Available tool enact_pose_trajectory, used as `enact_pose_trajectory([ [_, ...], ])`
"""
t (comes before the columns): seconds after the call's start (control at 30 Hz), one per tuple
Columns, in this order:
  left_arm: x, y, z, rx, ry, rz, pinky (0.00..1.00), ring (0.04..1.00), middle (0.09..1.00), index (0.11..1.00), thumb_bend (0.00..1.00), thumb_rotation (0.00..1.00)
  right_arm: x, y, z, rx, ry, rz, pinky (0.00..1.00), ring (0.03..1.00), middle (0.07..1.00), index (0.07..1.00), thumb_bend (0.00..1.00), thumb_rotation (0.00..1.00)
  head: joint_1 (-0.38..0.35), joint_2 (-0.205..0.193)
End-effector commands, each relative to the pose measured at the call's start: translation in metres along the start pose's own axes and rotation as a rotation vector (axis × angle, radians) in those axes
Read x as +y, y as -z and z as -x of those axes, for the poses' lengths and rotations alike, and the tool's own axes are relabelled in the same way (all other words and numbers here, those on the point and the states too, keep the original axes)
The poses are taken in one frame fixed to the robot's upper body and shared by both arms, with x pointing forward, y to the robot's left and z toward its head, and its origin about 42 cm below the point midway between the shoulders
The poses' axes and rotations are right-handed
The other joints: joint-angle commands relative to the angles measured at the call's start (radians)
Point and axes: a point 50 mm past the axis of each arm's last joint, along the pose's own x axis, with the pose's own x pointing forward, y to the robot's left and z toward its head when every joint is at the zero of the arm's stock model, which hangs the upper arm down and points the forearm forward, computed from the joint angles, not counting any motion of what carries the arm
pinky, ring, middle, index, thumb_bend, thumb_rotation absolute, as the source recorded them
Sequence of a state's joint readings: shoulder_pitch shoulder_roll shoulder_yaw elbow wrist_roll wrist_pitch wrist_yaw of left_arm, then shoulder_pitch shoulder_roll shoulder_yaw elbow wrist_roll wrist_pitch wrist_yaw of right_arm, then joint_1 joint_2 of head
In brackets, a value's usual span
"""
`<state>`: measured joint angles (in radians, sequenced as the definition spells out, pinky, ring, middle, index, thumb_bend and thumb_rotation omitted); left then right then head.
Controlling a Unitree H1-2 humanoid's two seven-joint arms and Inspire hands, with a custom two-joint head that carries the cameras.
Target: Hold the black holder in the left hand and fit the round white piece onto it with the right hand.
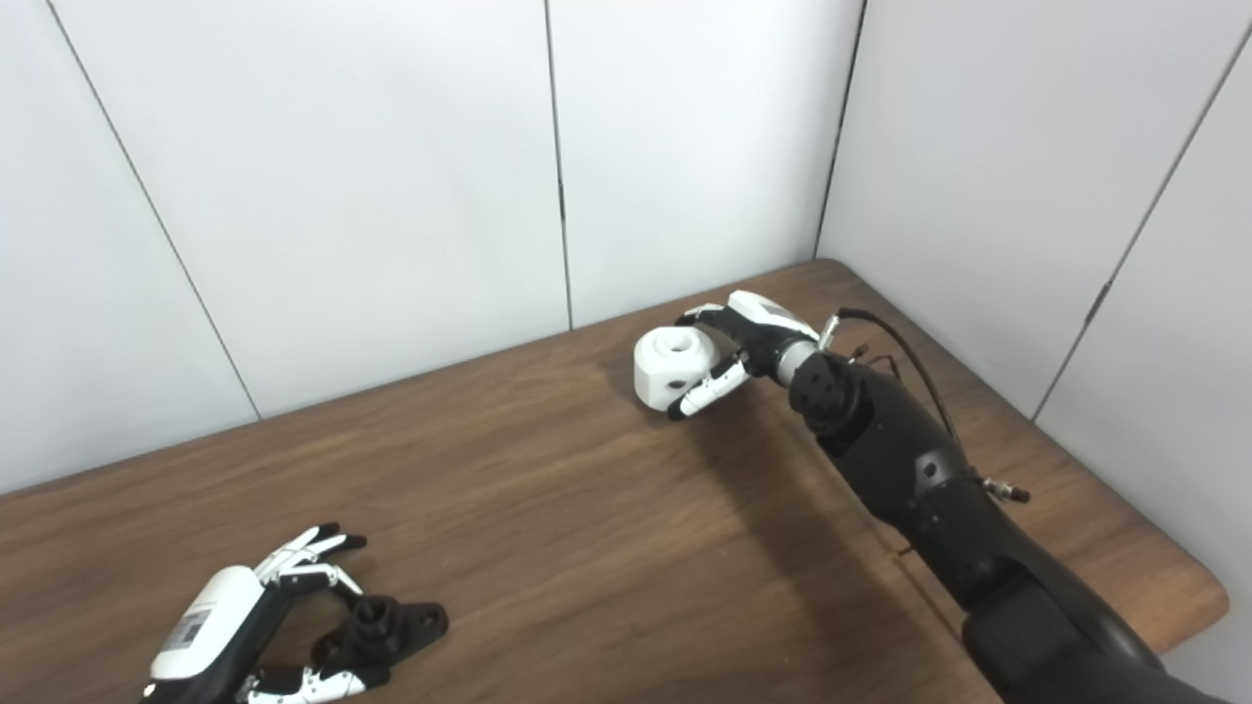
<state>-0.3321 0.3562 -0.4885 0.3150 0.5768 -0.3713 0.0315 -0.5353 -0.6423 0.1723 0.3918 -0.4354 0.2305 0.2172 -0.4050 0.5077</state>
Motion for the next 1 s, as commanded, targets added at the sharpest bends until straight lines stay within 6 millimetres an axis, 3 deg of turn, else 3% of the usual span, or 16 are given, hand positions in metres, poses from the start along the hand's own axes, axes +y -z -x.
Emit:
enact_pose_trajectory([
  [0.0, -0.075, 0.01, 0.052, 0.134, 0.237, 0.054, 0.92, 0.944, 0.862, 0.485, 0.52, 0.04, 0.017, -0.021, -0.006, -0.08, -0.035, -0.019, 0.75, 0.898, 0.937, 0.785, 0.91, 0.28, 0.001, 0.002],
  [0.17, -0.076, 0.011, 0.053, 0.136, 0.237, 0.055, 0.91, 0.947, 0.862, 0.485, 0.52, 0.05, 0.022, -0.024, -0.007, -0.081, 0.022, 0.006, 0.73, 0.863, 0.881, 0.658, 0.85, 0.2, 0.005, 0.004],
  [0.43, -0.076, 0.012, 0.053, 0.136, 0.24, 0.045, 0.91, 0.946, 0.865, 0.485, 0.52, 0.05, 0.031, -0.028, -0.01, -0.097, 0.061, 0.047, 0.77, 0.87, 0.834, 0.567, 0.81, 0.16, 0.02, 0.012],
  [0.5, -0.076, 0.012, 0.054, 0.135, 0.24, 0.043, 0.91, 0.946, 0.864, 0.485, 0.52, 0.05, 0.033, -0.029, -0.01, -0.102, 0.073, 0.041, 0.77, 0.87, 0.824, 0.505, 0.59, 0.15, 0.021, 0.013],
  [0.57, -0.075, 0.013, 0.054, 0.137, 0.239, 0.043, 0.91, 0.945, 0.864, 0.485, 0.52, 0.05, 0.035, -0.029, -0.011, -0.11, 0.093, 0.043, 0.76, 0.859, 0.81, 0.492, 0.54, 0.14, 0.021, 0.014],
  [0.97, -0.073, 0.013, 0.053, 0.139, 0.24, 0.042, 0.92, 0.948, 0.867, 0.485, 0.52, 0.04, 0.045, -0.027, -0.011, -0.139, 0.183, 0.056, 0.7, 0.796, 0.739, 0.482, 0.52, 0.13, 0.037, 0.019],
])
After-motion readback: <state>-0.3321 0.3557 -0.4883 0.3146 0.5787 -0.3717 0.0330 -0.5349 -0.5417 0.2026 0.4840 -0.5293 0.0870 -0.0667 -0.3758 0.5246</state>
